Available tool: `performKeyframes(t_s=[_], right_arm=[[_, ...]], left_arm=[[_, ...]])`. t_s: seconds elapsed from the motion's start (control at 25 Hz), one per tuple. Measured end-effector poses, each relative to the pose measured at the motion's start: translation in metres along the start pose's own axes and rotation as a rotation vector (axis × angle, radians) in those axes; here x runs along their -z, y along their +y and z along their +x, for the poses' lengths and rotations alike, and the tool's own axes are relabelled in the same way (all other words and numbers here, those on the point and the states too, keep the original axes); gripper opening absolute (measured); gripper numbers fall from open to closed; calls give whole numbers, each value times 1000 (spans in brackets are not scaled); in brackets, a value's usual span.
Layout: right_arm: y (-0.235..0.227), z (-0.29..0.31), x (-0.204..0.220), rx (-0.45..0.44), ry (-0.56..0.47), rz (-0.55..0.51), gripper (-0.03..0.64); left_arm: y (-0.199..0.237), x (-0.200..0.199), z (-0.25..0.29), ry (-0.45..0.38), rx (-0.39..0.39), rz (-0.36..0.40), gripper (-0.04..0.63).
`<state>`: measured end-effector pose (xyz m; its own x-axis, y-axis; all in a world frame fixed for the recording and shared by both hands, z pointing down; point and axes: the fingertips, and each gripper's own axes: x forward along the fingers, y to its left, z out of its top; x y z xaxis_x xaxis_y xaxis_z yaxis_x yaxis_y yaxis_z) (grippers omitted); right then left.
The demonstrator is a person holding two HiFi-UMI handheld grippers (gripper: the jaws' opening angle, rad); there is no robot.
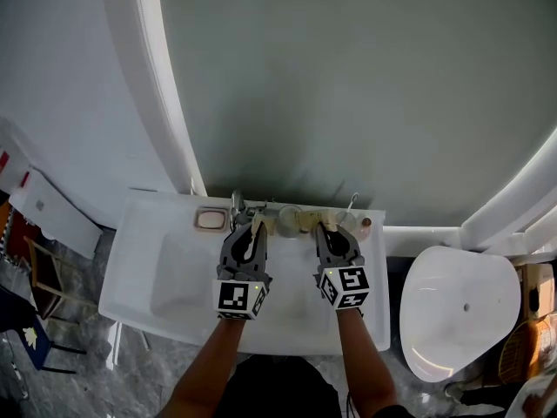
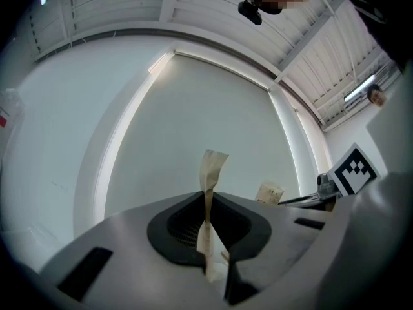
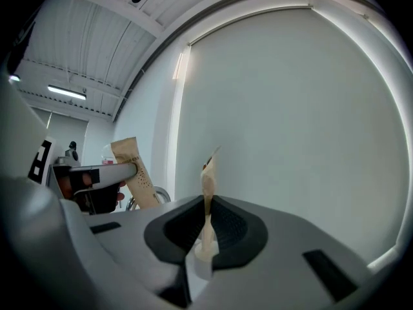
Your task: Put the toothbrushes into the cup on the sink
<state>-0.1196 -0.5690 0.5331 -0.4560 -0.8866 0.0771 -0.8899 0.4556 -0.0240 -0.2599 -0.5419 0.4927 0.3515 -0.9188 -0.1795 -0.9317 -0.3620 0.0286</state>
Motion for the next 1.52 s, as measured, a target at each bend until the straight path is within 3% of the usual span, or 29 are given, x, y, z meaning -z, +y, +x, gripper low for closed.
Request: performKeyframes(t_s=[0.4, 0.84, 0.92, 1.04, 1.52], right_arm=[[-13, 49, 36, -9, 71, 7, 46], [-21, 57, 66, -1, 113, 40, 49], [-22, 57, 67, -10, 100, 52, 59], [-26, 55, 63, -14, 79, 64, 167], [-42, 41, 28, 0, -7, 63, 175]], left_arm=[[9, 35, 31, 51, 22, 3, 43], [11, 36, 36, 47, 22, -28, 43], [13, 37, 37, 48, 18, -35, 43], [11, 36, 39, 40, 20, -32, 43], [-9, 55, 72, 46, 59, -22, 43]])
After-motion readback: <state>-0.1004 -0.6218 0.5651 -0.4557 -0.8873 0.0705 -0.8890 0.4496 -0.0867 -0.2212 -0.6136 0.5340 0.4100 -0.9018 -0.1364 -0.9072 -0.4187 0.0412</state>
